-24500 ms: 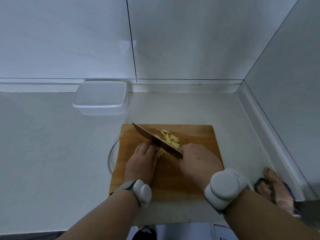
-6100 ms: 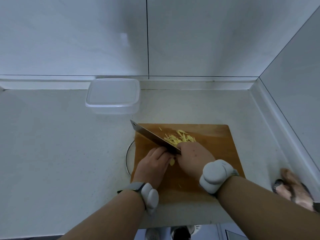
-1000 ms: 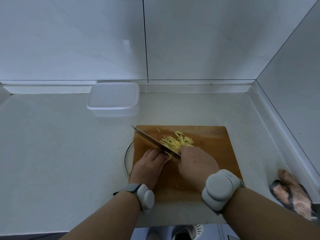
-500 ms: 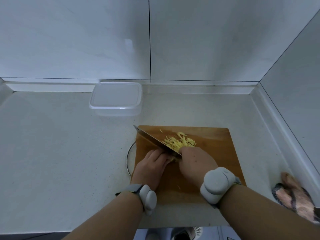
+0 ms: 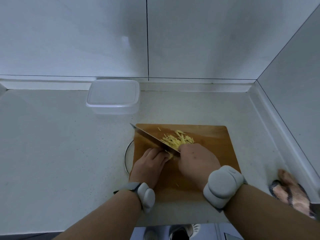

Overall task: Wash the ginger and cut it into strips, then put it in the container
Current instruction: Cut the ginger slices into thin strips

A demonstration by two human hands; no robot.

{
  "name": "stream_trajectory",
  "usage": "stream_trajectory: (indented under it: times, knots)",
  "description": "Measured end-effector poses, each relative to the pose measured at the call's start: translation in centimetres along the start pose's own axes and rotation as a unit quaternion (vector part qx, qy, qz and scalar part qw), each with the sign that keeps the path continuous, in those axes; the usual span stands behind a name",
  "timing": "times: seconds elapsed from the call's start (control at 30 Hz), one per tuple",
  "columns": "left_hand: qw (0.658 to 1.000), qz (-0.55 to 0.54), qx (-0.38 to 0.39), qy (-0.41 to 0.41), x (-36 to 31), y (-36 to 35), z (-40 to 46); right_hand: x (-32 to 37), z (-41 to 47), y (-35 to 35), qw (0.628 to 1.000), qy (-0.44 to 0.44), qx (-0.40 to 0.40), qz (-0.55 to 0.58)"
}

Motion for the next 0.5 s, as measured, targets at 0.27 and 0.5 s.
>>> stream_trajectory:
  times: [0.27,0.5]
  knots:
    - [1.0,-0.005,-0.001,-0.004,0.0,-0.2,-0.2,0.6,0.2,-0.3,1.0,0.007,-0.006,0.009]
    - [1.0,-0.002,-0.012,-0.001,-0.2,0.2,-0.1,0.8,0.1,-0.8,1.0,-0.006,-0.006,0.004]
Point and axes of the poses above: each hand's wrist, its own z-axis towards the middle knuckle, its own y-axis out of the back of the hand, x = y × z, the point moved 4 cm from there along z, towards the middle knuckle, and after that the axes turned 14 degrees about x, right-handed, at the moved point
